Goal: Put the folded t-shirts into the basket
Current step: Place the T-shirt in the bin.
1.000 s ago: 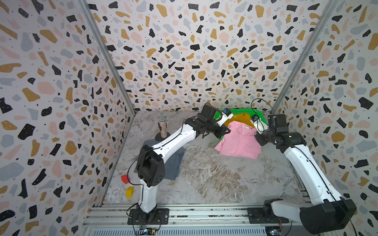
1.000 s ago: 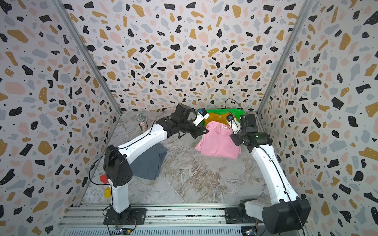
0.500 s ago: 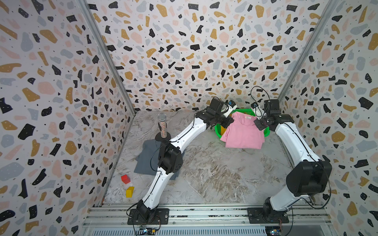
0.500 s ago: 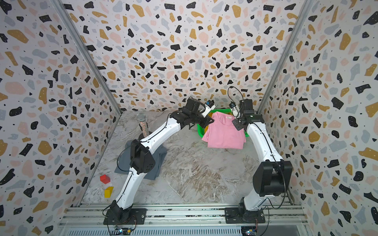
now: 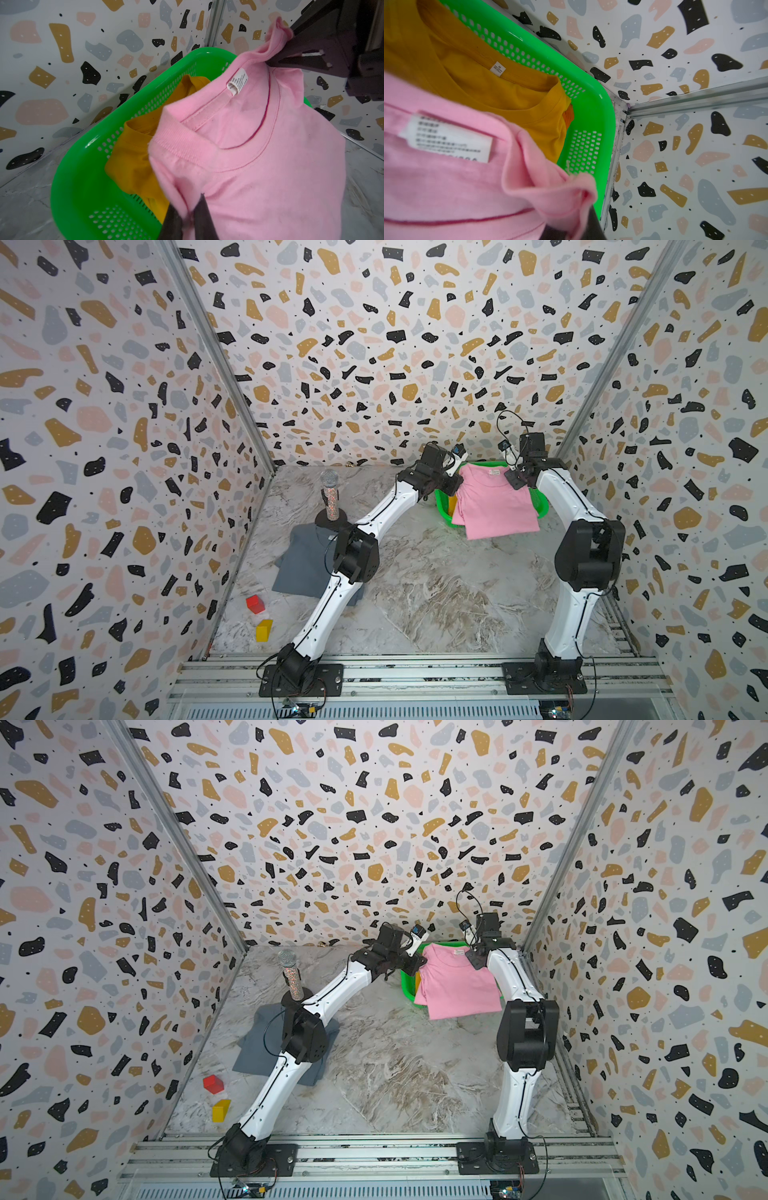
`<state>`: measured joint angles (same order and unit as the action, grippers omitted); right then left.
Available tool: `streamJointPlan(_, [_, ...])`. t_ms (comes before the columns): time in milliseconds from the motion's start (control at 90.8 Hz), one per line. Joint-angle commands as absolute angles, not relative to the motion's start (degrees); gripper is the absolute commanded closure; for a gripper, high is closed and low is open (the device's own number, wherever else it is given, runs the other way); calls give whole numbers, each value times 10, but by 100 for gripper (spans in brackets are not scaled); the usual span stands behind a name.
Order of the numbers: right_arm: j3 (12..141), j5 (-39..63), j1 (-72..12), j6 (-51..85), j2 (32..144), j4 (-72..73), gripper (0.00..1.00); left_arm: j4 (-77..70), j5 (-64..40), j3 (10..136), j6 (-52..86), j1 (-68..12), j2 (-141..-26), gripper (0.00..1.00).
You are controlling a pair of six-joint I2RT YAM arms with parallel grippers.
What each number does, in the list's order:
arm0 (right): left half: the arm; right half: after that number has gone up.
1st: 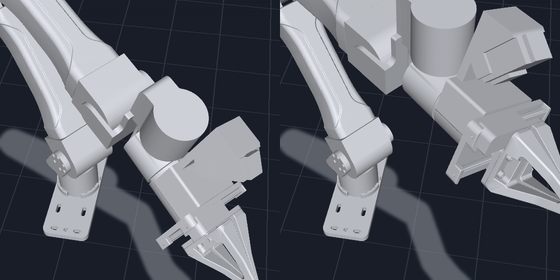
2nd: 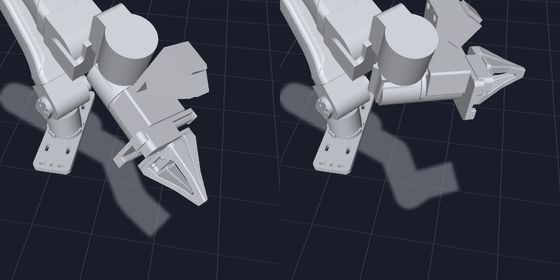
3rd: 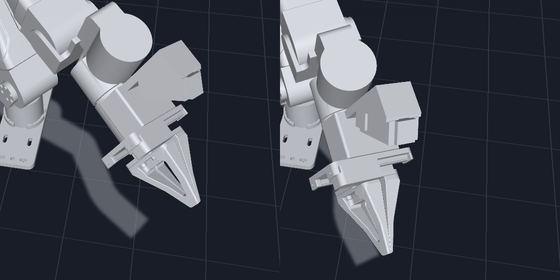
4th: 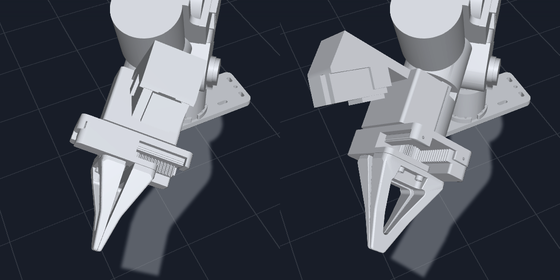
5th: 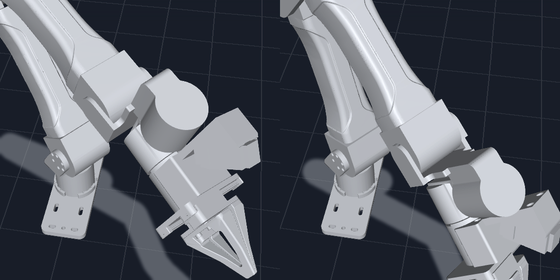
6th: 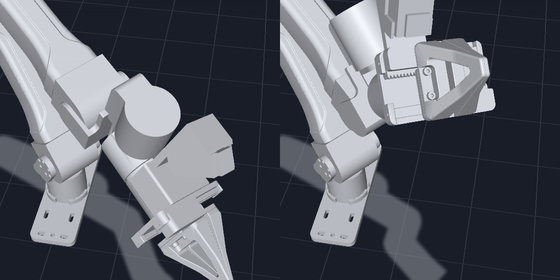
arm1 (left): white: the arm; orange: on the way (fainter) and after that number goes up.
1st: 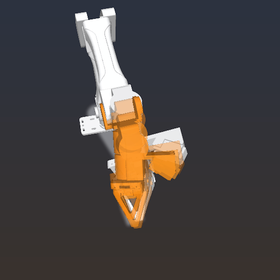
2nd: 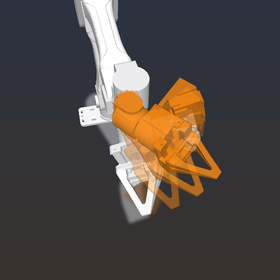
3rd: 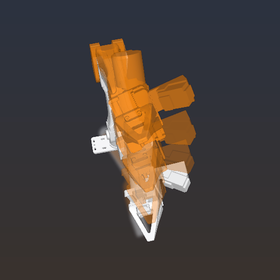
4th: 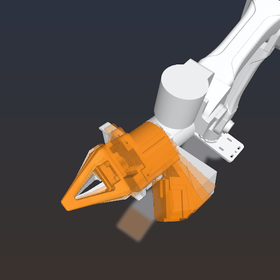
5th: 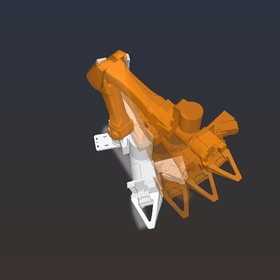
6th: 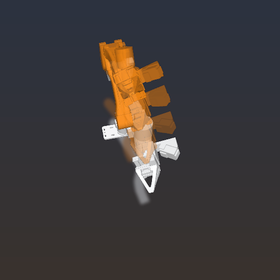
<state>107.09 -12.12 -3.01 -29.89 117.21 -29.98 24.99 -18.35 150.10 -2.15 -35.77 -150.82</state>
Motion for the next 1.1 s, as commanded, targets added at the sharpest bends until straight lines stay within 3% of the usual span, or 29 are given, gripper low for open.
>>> streamJointPlan(0, [1108, -152, -25, -306, 1181, -261, 100, 194, -156, 1535, -62, -341, -1531, 100])
streamJointPlan(617, [1221, -183, -25, -330, 1323, -268, 100, 146, -106, 1591, -169, -332, -1625, 100])
streamJointPlan(694, [1222, -186, -25, -335, 1328, -268, 91, 144, -95, 1590, -174, -332, -1627, 100])
streamJointPlan(848, [1230, -202, -25, -349, 1333, -267, 69, 146, -72, 1590, -185, -333, -1621, 79])
streamJointPlan(958, [1239, -211, -25, -360, 1334, -272, 56, 151, -54, 1581, -194, -333, -1606, 59])
streamJointPlan(1090, [1256, -213, -25, -360, 1327, -292, 46, 166, -37, 1566, -206, -333, -1578, 45])
